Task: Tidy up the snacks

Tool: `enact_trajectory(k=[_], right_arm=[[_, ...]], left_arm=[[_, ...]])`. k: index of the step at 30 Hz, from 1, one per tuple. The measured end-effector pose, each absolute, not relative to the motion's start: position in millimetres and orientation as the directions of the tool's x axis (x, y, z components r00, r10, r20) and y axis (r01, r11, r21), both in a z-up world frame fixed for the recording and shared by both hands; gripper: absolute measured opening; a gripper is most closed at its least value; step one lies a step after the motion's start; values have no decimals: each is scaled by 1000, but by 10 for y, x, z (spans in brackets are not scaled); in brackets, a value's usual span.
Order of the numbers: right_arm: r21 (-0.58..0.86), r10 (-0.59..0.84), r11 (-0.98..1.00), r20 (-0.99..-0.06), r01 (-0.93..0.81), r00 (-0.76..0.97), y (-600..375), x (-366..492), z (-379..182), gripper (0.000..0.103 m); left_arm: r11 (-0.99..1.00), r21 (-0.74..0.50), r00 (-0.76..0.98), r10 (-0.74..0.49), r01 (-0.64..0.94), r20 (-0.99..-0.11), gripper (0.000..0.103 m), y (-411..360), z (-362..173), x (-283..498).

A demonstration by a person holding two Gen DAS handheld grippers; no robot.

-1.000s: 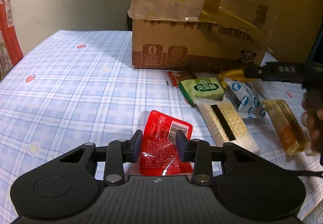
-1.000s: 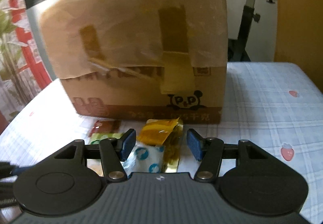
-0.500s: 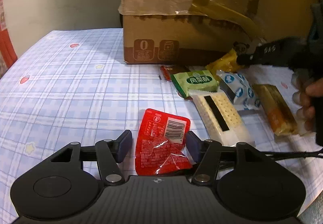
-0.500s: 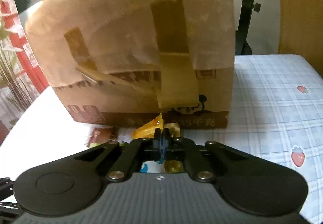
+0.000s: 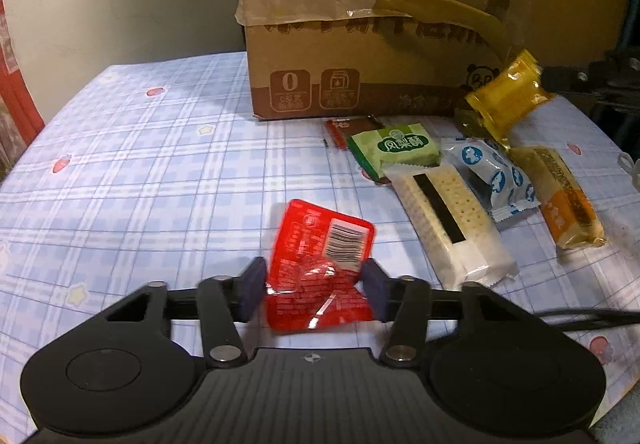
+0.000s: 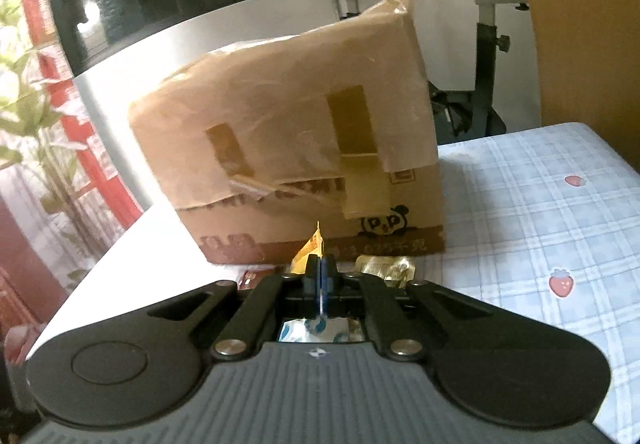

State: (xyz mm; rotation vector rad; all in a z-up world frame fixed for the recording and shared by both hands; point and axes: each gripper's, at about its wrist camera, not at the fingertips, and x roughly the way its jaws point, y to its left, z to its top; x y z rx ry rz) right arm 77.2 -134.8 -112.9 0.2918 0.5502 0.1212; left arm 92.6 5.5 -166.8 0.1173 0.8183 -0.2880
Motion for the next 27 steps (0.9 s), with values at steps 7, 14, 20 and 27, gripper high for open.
enact_trajectory(k=[7,14,20,27], right_arm=[[325,250,943,-545,-73,800,-1274,575,-1199,1],[366,284,928,-562,-74,777,-1179,617,-1304,1],[326,269,942,-585,-82,765,-1093,661,-1348,1],[266,190,964,-646,-16,739,-1124,660,-1453,7]], left_arm=[[958,-27,652,-215,286,-728,51,86,-1664,928],[961,-28,657,-211,277,-724,51,46,-1671,918],[961,-28,661,-211,277,-720,51,50,-1672,911],[961,-29,664,-212,276,-717,51,51,-1671,906]])
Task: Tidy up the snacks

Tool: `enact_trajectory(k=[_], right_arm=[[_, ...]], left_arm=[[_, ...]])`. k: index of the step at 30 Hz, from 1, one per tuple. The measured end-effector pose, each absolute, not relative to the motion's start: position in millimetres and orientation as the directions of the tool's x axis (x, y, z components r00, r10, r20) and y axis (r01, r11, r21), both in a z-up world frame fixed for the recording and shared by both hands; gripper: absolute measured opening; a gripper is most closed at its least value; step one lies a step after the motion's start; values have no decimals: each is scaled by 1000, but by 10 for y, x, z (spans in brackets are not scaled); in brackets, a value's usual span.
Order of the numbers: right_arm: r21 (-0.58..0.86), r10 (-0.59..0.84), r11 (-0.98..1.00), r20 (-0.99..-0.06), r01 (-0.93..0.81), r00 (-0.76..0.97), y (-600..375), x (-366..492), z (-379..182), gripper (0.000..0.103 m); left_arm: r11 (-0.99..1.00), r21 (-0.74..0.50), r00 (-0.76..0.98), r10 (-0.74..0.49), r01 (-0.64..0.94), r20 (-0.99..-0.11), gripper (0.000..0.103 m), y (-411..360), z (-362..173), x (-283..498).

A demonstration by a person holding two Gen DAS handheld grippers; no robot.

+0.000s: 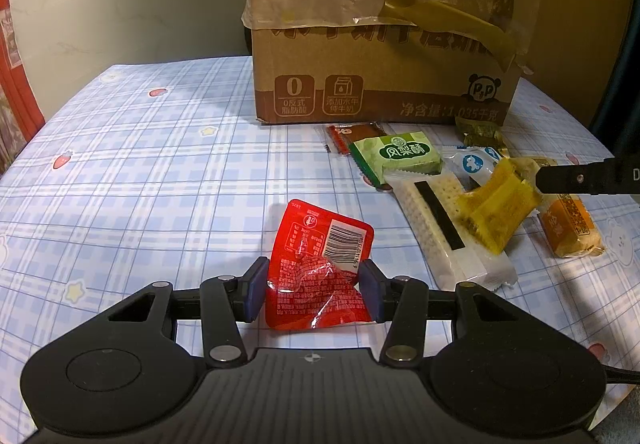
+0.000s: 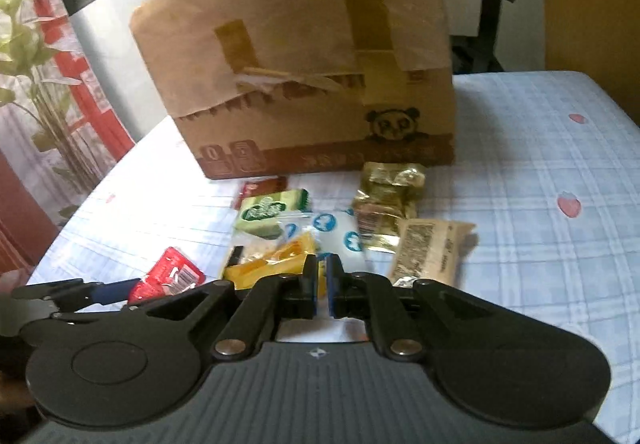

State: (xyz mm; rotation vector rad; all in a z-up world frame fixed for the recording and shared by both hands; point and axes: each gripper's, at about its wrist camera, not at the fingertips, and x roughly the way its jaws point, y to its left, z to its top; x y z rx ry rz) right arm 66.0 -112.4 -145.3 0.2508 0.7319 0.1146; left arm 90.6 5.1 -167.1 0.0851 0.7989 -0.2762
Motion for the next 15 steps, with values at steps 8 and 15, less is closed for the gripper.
enact_trajectory(k=[8,15], right_arm=[[314,246,948,-644,-43,724,-1079,657,-1363,15],[381,314,923,-686,-44,656,-931,674,-1464,42]], left_arm=[[960,-29,664,-213,277,-717,51,50,-1673,905],[956,-29,660,-224,293,-717,51,48,-1671,904]])
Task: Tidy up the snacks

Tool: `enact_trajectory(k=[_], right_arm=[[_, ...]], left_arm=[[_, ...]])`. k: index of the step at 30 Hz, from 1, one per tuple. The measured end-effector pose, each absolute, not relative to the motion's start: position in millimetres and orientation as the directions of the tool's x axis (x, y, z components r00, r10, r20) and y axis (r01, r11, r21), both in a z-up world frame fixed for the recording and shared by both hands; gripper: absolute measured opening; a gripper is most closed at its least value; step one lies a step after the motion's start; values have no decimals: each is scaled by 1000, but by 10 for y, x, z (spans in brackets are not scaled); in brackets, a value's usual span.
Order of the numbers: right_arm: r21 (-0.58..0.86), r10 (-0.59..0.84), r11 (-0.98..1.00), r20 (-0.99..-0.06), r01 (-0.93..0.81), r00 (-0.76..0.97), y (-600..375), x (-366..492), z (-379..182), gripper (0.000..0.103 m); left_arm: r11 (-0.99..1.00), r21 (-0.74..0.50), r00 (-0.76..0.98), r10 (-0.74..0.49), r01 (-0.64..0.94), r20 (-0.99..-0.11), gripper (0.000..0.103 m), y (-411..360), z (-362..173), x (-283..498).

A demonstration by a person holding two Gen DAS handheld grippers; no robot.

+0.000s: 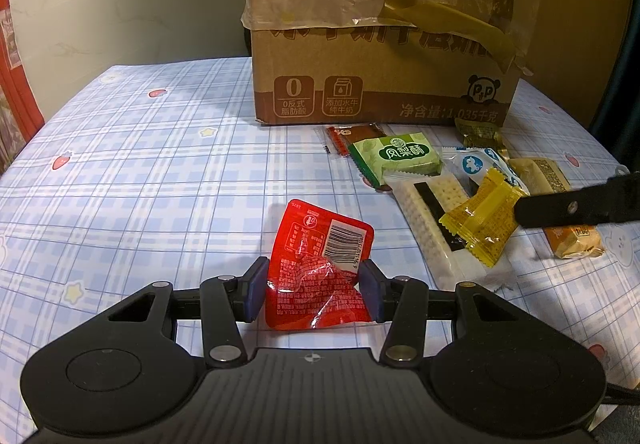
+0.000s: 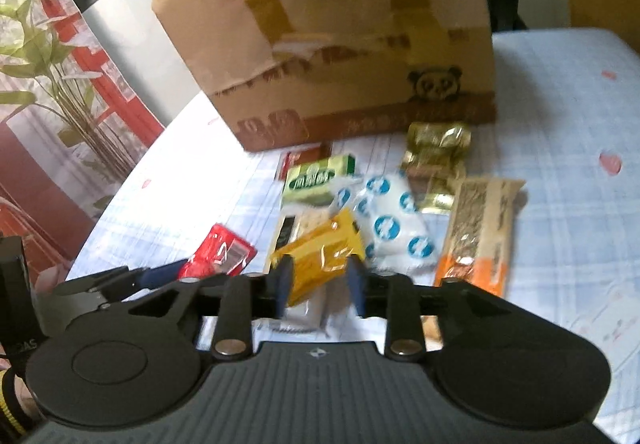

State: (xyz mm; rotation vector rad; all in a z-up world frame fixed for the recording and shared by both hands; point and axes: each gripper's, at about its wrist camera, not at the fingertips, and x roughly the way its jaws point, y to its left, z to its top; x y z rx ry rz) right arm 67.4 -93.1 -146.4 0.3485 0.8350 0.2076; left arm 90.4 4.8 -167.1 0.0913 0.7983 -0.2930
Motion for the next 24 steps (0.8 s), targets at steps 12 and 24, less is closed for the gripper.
enact_trajectory(k=[12,24], right_arm=[[472,323,876,-723,96,611,-850,1086,-1655,49],[466,325,885,-631,9,705,-827,900,-1448,14]], left_arm=[[954,-27,660,-226,298,-717,51,38,-1663,907],[953,-85,658,-262,289,-706,44,60,-1643,922]])
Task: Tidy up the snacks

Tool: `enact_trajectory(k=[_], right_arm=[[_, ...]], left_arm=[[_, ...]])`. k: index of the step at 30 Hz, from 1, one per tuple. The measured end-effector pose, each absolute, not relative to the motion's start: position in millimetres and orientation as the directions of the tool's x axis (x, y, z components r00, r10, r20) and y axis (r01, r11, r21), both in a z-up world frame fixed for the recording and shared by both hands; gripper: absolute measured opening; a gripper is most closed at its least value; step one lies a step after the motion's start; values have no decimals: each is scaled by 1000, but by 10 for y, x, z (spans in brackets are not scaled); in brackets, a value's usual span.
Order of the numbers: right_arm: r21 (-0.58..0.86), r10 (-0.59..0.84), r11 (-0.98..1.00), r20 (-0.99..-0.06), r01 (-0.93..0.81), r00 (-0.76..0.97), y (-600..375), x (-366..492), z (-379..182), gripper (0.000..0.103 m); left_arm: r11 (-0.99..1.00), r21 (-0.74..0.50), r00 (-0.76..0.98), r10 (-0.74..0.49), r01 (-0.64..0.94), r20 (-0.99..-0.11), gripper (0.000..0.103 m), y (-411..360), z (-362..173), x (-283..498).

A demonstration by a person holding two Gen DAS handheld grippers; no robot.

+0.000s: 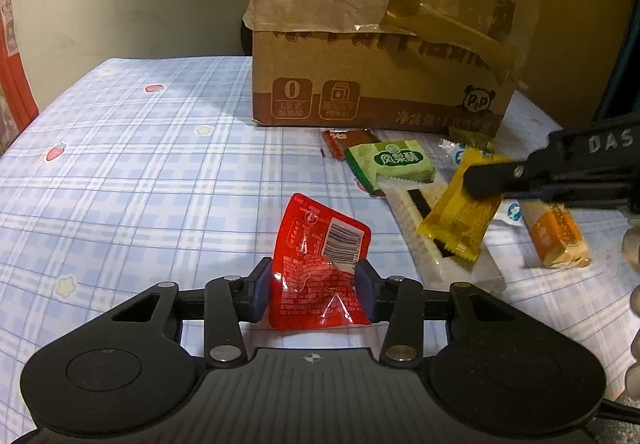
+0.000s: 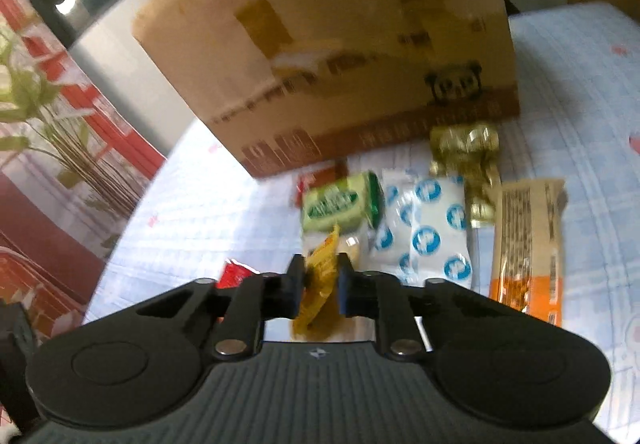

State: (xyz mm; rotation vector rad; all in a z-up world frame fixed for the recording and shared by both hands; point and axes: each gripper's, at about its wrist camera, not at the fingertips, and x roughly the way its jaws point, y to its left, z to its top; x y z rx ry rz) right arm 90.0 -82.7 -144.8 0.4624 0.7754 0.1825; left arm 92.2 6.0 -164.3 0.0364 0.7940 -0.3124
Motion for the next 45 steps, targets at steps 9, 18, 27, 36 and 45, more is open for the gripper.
enact_trajectory(k=[9,18,27,36,45], right_arm=[[427,291,903,-548,-37,784,-863,817,-1154,13],[442,284,897,-551,-14,785,-986,741,-1195,13],[358,299,929,-585,-91,754,-838,595,-1287,13],[357,291,931,-592,-79,752,-890,517,-1363,13],[361,294,929,-588,-81,753,-897,509,-1362,13]], left_arm=[[944,-101,679,-298,315,-671,29,55,-1560,882],[933,-109,652,-320,343,-687,33,18,-1572,859],[936,-112,606,-305,334,-735,41,51,-1635,876],[949,-77,583,-250,306,-773,70,139,-1628,804],[937,-20,562,-227,350,-795,72,33,-1623,758]])
